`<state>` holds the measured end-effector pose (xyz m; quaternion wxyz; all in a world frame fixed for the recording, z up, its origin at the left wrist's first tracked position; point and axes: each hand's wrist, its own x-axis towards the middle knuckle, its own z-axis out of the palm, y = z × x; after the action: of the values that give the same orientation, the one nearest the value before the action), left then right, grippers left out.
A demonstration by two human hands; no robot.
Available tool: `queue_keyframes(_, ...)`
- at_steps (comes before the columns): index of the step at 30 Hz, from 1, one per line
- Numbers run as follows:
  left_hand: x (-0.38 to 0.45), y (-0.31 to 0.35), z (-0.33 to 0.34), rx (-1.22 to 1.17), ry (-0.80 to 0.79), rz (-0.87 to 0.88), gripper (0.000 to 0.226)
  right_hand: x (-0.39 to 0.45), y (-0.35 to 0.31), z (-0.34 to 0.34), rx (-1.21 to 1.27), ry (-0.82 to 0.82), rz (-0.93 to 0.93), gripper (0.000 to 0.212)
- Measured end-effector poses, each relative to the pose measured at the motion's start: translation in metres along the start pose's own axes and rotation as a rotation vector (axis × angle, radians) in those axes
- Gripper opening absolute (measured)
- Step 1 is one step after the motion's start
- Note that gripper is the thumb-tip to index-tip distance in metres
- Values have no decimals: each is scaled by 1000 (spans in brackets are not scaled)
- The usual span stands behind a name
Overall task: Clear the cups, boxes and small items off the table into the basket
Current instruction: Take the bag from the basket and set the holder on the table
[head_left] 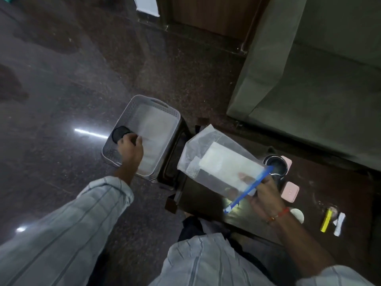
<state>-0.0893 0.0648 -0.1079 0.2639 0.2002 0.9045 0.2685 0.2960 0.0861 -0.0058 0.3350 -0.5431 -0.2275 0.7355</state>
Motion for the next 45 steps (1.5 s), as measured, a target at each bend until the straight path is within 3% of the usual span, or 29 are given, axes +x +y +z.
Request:
queue_keyframes(3,34,-21,-3,246,-26,-6,47,1,9,-3,66,-29,43,31)
queue_keyframes(7,52,-36,5,344,-21,-16,56,0,19,4,87,7,61,35)
queue_keyframes(11,47,-41,20,324,36,-63,60,12,33,24,53,14,87,35)
queue_keyframes(14,48,-44,22,243,25,-106,61,28,39,43,27,1,125,54)
queue_keyframes(19,68,-54,13,222,-27,-127,58,65,53,73,3,-3,164,40)
queue_keyframes(25,108,-67,7,198,-178,-165,39,115,69,110,12,-80,213,41)
queue_keyframes(29,118,-73,4,87,-98,-60,28,124,71,122,-1,-186,193,49)
queue_keyframes(33,102,-59,-5,26,2,78,30,123,72,108,-7,-174,188,33)
queue_keyframes(36,71,-41,-10,-53,80,213,27,119,76,83,26,-125,209,35)
queue_keyframes(40,2,-20,1,-155,53,433,24,104,83,32,93,-33,216,41)
queue_keyframes(45,-84,-20,47,-210,-54,564,18,69,100,-29,56,157,283,41)
